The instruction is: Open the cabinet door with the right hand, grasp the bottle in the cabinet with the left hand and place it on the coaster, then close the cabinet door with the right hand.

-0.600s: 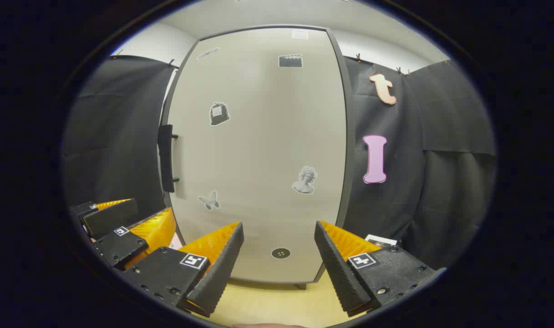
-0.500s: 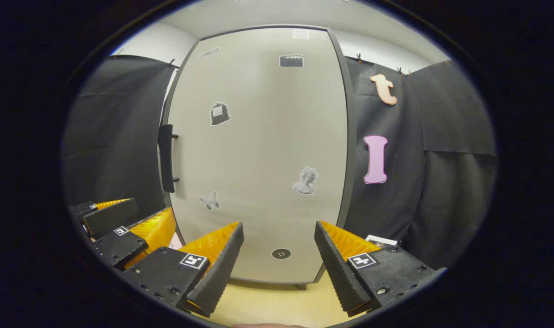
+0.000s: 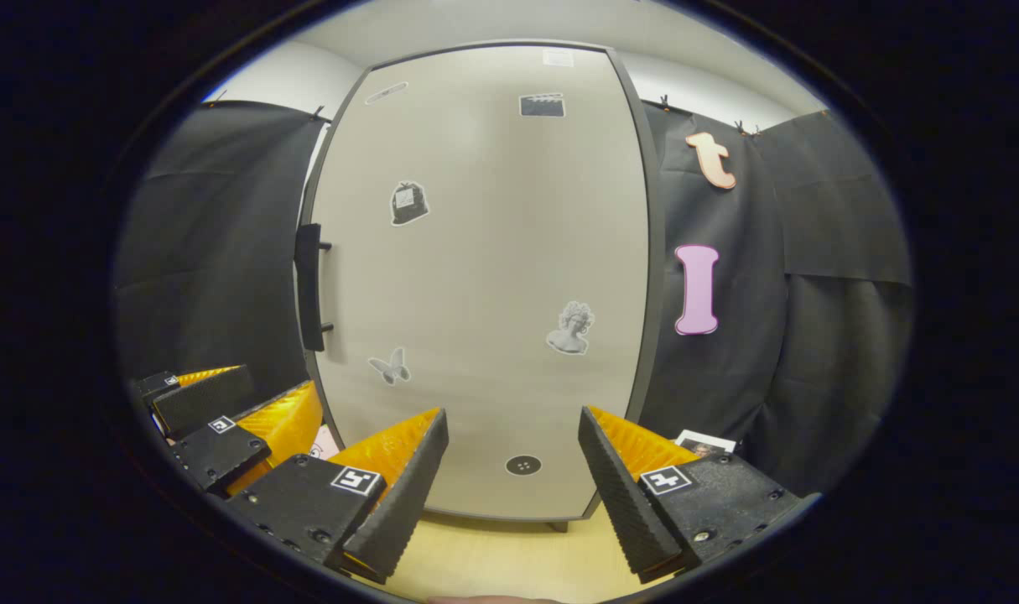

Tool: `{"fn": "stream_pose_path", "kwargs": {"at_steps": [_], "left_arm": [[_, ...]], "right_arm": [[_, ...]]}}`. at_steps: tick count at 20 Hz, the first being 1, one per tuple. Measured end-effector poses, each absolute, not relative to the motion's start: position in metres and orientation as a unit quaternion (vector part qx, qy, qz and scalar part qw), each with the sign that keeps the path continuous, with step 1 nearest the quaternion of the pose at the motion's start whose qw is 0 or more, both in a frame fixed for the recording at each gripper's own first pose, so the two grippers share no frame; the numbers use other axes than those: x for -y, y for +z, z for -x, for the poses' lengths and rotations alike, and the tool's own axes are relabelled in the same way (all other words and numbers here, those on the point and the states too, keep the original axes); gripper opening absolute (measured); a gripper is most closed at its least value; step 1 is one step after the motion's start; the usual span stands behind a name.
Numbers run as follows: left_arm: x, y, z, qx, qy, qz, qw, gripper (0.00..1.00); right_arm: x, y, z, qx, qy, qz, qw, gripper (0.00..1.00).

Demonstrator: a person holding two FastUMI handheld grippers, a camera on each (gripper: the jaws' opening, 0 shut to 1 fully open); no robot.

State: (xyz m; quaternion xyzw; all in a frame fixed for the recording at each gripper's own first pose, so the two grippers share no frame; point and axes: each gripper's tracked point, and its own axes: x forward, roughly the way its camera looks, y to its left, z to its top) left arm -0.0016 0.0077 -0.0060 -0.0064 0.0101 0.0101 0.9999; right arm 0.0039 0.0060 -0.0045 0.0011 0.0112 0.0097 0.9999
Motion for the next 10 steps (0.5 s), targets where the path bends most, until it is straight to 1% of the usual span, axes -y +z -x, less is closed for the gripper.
{"fn": "stream_pose_path", "kwargs": {"at_steps": [3,6,10], "left_arm": [[-0.012,-0.009,0.004,-0.016,0.014,0.01,1.0,0.95],[-0.02,-0.014,0.009,-0.02,0.023,0.007,1.0,0.95],[-0.057,-0.022,0.025,-0.03,0.07,0.014,0.997,0.94]], "right_arm": [[-0.009,-0.005,-0.004,-0.015,0.014,-0.004,1.0,0.97],[-0.024,0.004,-0.008,-0.004,0.038,0.021,0.999,0.97],[-0.065,0.027,-0.016,0.032,0.086,0.064,0.994,0.98]]}}
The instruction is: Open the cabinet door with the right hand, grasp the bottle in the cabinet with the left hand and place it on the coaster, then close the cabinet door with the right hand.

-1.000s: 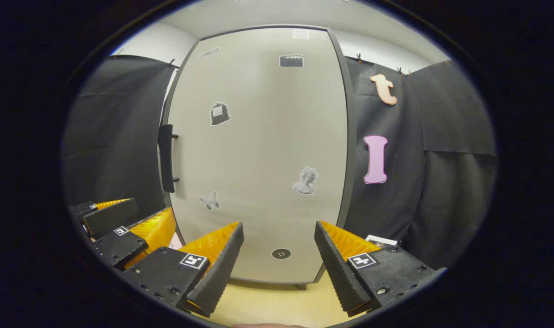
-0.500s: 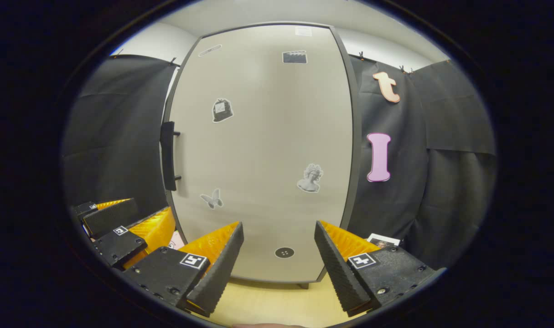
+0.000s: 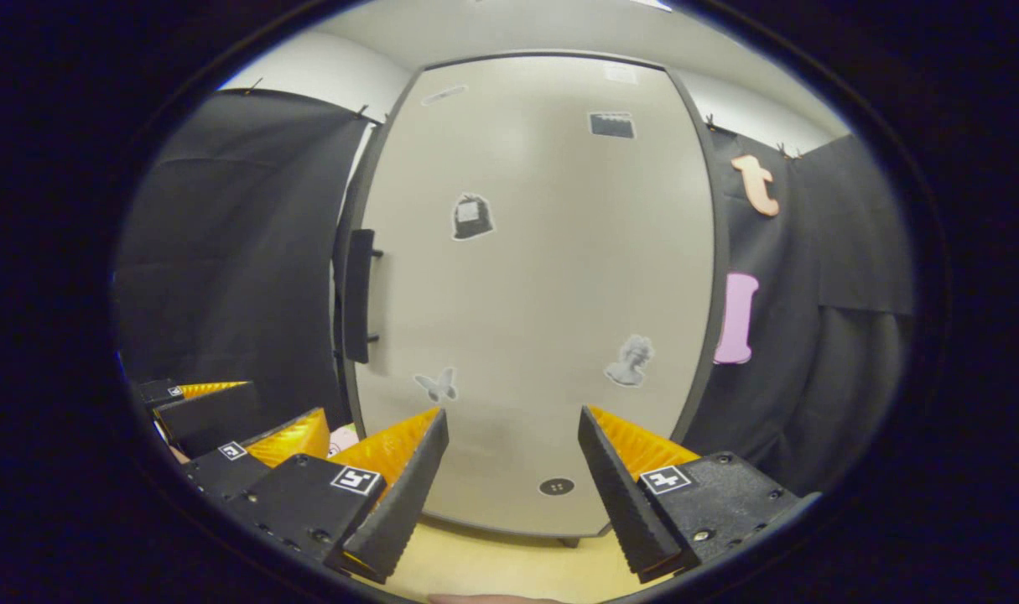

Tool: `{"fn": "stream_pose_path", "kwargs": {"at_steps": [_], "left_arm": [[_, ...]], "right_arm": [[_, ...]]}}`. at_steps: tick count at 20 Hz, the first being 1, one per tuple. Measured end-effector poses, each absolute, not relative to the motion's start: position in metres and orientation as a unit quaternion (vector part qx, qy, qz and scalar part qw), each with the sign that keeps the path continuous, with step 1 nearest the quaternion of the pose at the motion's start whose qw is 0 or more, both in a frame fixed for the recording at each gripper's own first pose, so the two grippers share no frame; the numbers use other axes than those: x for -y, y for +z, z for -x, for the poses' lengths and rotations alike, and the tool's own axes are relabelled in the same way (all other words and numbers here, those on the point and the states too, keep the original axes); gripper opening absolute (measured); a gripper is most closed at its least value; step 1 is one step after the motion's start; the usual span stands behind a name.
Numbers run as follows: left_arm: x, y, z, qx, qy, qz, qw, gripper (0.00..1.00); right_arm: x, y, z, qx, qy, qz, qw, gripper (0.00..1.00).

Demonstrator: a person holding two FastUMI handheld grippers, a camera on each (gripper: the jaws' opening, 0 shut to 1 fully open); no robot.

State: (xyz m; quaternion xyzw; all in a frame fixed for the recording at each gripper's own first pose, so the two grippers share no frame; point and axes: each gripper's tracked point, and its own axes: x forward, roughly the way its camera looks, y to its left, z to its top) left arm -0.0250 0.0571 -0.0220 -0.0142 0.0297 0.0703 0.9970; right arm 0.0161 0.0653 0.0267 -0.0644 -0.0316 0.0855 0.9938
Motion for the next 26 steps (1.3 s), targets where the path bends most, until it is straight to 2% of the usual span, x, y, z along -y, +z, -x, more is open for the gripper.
{"fn": "stream_pose_path", "kwargs": {"at_steps": [5,8,10,11,13,14,16,18,20,21,22,23,26], "left_arm": [[-0.117,-0.047,0.056,-0.068,0.142,0.017,0.987,0.94],[-0.153,-0.068,0.078,-0.101,0.184,0.022,0.977,0.94],[-0.171,-0.079,0.091,-0.119,0.211,0.019,0.97,0.94],[-0.178,-0.082,0.097,-0.129,0.221,0.015,0.967,0.95],[-0.196,-0.086,0.108,-0.141,0.237,0.006,0.961,0.95],[-0.204,-0.087,0.113,-0.142,0.244,0.003,0.959,0.95],[-0.216,-0.083,0.121,-0.137,0.257,-0.006,0.957,0.94],[-0.224,-0.084,0.124,-0.137,0.264,-0.006,0.955,0.94],[-0.229,-0.084,0.124,-0.139,0.268,-0.003,0.953,0.94],[-0.23,-0.083,0.124,-0.138,0.269,0.0,0.953,0.94],[-0.231,-0.084,0.122,-0.138,0.268,0.002,0.954,0.94],[-0.23,-0.084,0.12,-0.139,0.265,0.005,0.954,0.94],[-0.226,-0.081,0.111,-0.138,0.252,0.003,0.958,0.94]], "right_arm": [[-0.129,0.047,-0.033,0.059,0.153,0.078,0.983,0.95],[-0.161,0.058,-0.05,0.076,0.174,0.084,0.978,0.93],[-0.18,0.064,-0.062,0.084,0.185,0.085,0.976,0.96],[-0.19,0.068,-0.067,0.088,0.19,0.082,0.974,0.93],[-0.209,0.076,-0.073,0.101,0.213,0.076,0.969,0.96],[-0.216,0.081,-0.075,0.112,0.22,0.075,0.966,0.92],[-0.23,0.086,-0.079,0.122,0.233,0.082,0.961,0.9],[-0.23,0.083,-0.088,0.11,0.21,0.094,0.967,0.89],[-0.222,0.084,-0.098,0.107,0.177,0.075,0.975,0.81],[-0.215,0.085,-0.102,0.104,0.161,0.067,0.979,0.63],[-0.216,0.085,-0.097,0.103,0.163,0.055,0.98,0.52],[-0.218,0.086,-0.097,0.102,0.161,0.058,0.98,0.35],[-0.215,0.084,-0.099,0.1,0.154,0.076,0.98,0.31]]}}
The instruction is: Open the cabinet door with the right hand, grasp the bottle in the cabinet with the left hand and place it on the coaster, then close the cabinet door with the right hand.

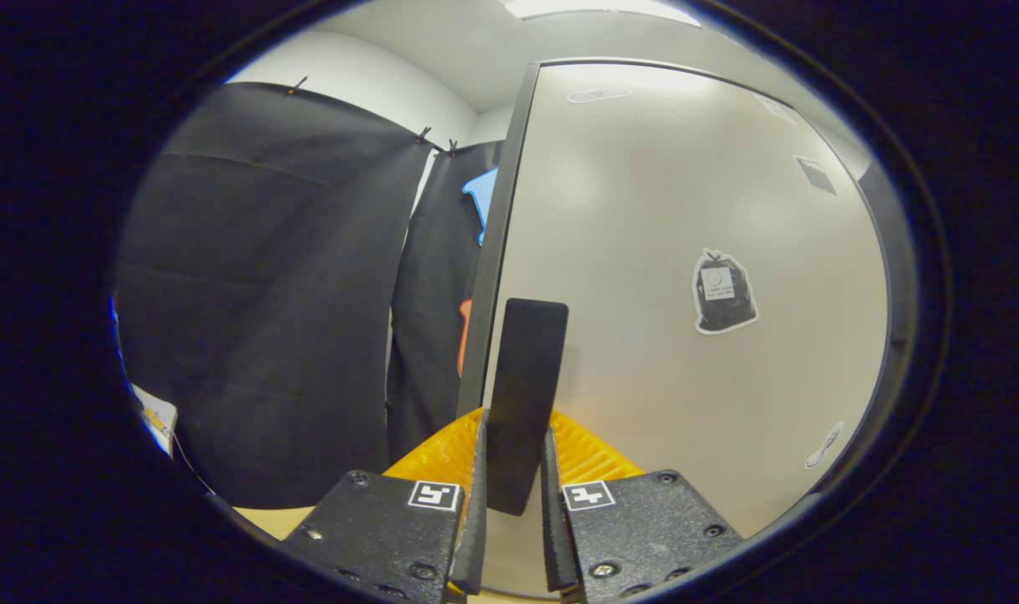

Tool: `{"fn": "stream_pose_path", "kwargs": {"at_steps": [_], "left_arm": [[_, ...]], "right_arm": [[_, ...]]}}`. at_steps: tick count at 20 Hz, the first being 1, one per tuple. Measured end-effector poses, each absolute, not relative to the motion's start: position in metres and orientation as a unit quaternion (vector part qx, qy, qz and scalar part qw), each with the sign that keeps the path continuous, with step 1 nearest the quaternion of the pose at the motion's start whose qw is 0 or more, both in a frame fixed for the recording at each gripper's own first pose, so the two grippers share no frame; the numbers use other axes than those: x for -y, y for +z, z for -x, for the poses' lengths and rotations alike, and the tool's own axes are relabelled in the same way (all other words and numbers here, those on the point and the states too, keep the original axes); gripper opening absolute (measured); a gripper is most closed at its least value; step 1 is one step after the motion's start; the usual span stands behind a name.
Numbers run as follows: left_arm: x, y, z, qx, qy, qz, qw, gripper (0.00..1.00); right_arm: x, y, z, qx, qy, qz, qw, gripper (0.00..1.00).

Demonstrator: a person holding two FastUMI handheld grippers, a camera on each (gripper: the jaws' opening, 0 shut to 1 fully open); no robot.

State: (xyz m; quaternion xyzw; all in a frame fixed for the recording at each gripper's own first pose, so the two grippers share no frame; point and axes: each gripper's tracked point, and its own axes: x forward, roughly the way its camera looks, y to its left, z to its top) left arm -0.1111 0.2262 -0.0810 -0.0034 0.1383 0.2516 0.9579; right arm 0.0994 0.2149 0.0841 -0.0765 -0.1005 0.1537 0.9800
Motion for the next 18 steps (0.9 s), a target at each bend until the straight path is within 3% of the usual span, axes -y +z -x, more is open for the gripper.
{"fn": "stream_pose_path", "kwargs": {"at_steps": [9,14,18], "left_arm": [[-0.211,-0.076,0.076,-0.11,0.178,-0.004,0.978,0.94],[-0.184,-0.12,0.061,-0.139,0.105,0.03,0.984,0.94],[-0.192,-0.122,0.05,-0.137,0.11,0.013,0.984,0.94]], "right_arm": [[-0.214,0.08,-0.088,0.065,0.177,0.081,0.979,0.28],[-0.213,0.093,-0.082,0.047,0.164,0.105,0.98,0.29],[-0.212,0.097,-0.077,0.029,0.156,0.108,0.981,0.29]]}}
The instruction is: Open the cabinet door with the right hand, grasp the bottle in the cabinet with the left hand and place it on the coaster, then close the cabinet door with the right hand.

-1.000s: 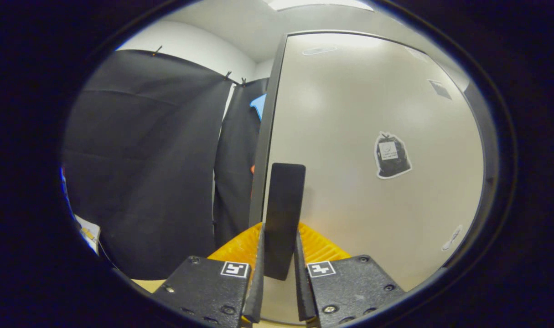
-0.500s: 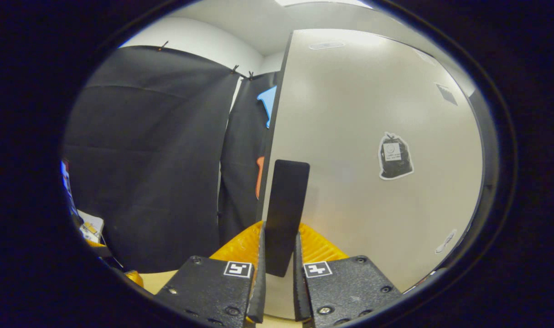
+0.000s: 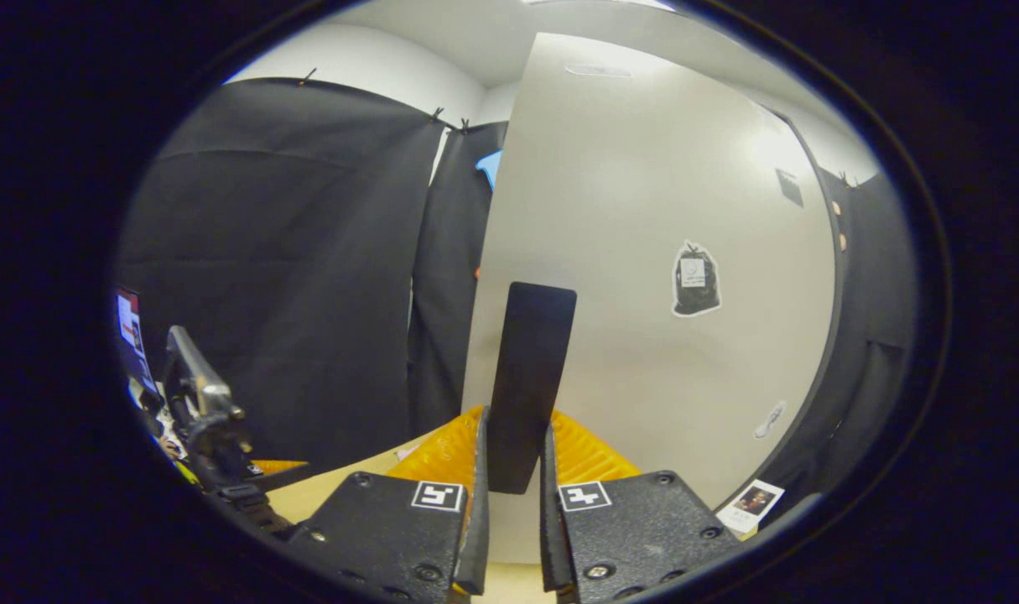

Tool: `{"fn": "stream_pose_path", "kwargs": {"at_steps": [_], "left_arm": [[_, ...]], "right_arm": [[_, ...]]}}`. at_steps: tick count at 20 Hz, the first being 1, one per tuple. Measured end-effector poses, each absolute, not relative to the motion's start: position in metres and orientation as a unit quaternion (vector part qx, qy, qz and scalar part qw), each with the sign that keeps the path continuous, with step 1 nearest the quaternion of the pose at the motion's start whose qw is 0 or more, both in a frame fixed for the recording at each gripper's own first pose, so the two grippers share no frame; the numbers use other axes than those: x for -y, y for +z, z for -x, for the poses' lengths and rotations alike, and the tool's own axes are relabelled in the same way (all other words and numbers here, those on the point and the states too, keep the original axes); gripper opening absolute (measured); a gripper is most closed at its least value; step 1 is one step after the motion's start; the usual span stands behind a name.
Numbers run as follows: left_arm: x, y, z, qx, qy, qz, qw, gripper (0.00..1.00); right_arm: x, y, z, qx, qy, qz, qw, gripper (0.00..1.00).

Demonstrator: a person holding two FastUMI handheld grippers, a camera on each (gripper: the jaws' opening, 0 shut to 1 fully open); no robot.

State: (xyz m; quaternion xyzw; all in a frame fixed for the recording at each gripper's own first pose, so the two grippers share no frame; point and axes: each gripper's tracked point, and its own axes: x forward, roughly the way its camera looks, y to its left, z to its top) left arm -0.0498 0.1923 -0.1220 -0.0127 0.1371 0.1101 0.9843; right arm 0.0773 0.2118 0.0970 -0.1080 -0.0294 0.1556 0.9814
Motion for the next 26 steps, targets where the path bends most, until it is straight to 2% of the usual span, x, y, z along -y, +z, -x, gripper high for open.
{"fn": "stream_pose_path", "kwargs": {"at_steps": [4,11,18,22,26], "left_arm": [[-0.202,-0.084,0.063,-0.07,0.139,-0.011,0.988,0.94],[-0.184,-0.072,0.123,-0.093,0.134,0.004,0.987,0.94],[-0.119,-0.049,0.122,-0.091,0.071,0.001,0.993,0.94],[-0.065,-0.022,0.087,-0.062,0.018,-0.019,0.998,0.94],[-0.006,0.003,0.027,-0.004,-0.053,-0.026,0.998,0.94]], "right_arm": [[-0.213,0.104,-0.07,0.03,0.159,0.103,0.982,0.28],[-0.211,0.104,-0.073,0.024,0.141,0.08,0.987,0.28],[-0.213,0.1,-0.079,0.008,0.083,0.08,0.993,0.27],[-0.202,0.106,-0.084,0.003,0.047,0.089,0.995,0.26],[-0.172,0.116,-0.087,-0.006,0.001,0.035,0.999,0.26]]}}
